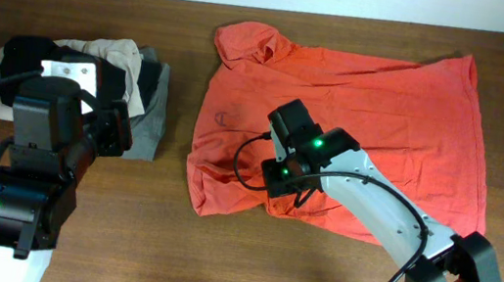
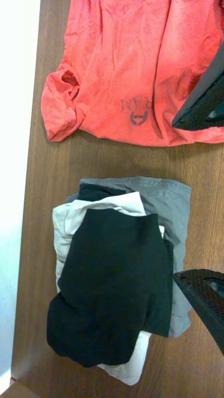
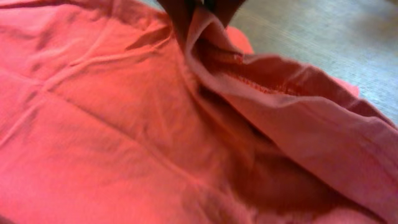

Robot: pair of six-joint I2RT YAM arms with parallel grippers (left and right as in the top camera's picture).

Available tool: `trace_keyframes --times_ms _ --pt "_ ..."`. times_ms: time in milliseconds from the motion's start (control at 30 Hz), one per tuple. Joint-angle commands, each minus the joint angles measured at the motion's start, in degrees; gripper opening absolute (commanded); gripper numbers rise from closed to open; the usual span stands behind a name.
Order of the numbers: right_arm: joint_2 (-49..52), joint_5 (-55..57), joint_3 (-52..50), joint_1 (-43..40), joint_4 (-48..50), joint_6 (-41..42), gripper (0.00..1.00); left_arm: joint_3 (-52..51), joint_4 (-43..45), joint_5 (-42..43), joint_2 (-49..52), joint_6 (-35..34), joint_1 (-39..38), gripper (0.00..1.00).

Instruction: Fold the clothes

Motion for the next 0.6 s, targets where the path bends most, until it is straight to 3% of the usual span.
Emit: trace_keyframes --times_ms 0,267,433,567 --pt "0.17 -2.12 1.05 -0.09 -0.81 2.19 0.12 0.68 -0.07 0.66 0.04 -0.52 0.35 0.71" --pt "0.66 -2.12 0.96 -0.11 -0.66 6.23 0.12 0.68 -0.07 1.29 0.04 -0.52 0.35 0.71" --pt "3.45 -1.7 0.96 -0.31 0.76 8.11 0.06 0.68 -0.11 1.73 0.04 -0.52 0.35 0.71" --pt "5.92 0.24 0.96 -1.22 0.94 8.68 0.14 0.68 -0.22 1.73 0.04 -0.52 0.35 0.71"
